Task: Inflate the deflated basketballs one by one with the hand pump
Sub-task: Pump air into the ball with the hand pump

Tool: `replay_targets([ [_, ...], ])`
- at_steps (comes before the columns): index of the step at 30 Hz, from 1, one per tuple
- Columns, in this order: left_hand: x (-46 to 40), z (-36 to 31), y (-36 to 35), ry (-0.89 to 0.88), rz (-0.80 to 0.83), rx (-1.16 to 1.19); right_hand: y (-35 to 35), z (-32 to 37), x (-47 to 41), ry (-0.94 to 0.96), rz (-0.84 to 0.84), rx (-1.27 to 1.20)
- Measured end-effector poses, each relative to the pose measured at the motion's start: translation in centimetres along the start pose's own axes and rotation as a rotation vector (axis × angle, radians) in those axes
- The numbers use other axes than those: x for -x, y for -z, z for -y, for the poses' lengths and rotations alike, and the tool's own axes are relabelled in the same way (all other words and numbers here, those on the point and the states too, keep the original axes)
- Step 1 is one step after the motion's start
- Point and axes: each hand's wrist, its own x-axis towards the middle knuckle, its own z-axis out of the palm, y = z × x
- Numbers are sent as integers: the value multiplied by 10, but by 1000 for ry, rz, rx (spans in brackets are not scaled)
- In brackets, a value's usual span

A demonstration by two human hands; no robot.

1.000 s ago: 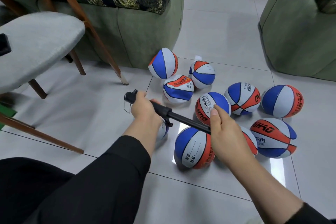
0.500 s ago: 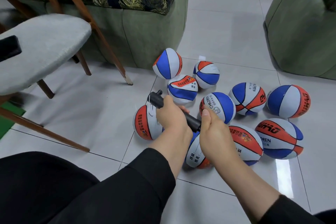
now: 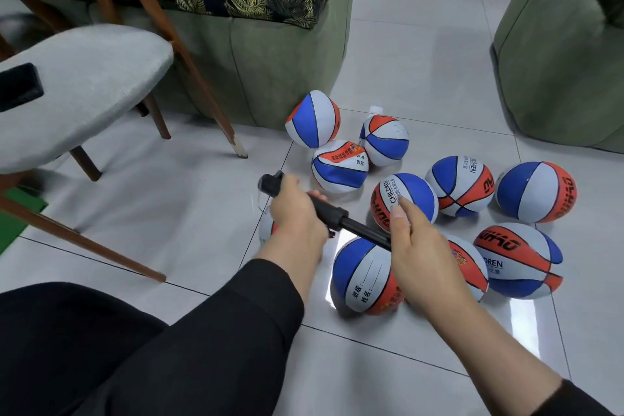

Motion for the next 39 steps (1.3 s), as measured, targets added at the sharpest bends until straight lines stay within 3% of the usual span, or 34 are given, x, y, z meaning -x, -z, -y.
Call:
replay_targets([
  [7,-20,-27,3,-54,-45,5,10,-5,3,3,-34,-4],
  [20,14,26,-12,-74,52,-17,-24,5,-8,7,-71,-94],
  [26,13,36,-8,-20,22,-42,-22,10,-12,13,-19,-65],
  [39,-15,-23,0,-45,-52,14,8,-2,0,-4,-7,6],
])
